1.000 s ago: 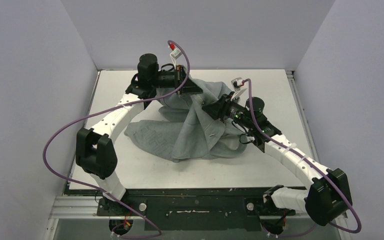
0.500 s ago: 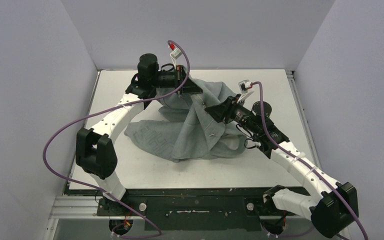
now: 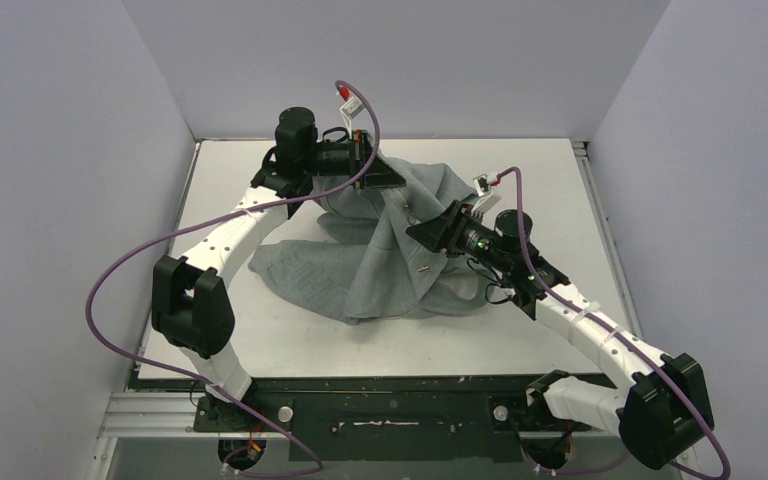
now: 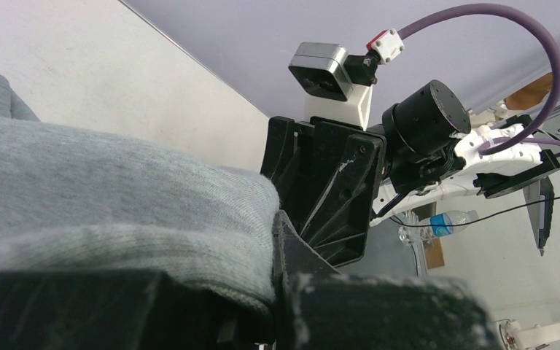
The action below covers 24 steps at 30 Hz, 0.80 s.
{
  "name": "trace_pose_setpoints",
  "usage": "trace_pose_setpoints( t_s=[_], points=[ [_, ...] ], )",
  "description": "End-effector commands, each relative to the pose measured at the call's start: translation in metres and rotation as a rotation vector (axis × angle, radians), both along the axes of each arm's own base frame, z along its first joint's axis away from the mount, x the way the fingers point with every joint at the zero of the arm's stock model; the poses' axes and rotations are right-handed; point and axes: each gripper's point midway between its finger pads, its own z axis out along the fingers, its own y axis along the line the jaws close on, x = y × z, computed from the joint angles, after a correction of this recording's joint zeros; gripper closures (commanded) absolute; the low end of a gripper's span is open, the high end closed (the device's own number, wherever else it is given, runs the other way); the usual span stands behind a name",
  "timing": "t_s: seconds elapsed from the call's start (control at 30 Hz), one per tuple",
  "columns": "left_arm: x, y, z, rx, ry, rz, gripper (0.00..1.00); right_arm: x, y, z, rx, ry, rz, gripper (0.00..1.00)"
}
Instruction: Zip up the jacket
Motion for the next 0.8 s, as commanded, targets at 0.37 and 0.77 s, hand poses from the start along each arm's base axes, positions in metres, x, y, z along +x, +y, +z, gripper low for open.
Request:
trace_pose_setpoints(
  t_s=[0.37,0.77],
  points=[
    [-0.016,0.007,0.061,-0.072,-0.19,-0.001,1.0,0.02,0.015,0.032,0.149,-0.064,0.027,0.52],
    [-0.018,0.007,0.064,-0.077,-0.192,-0.006,1.0,0.031,0.008,0.026,0.181,-0.036,-0.038,0.56]
  ],
)
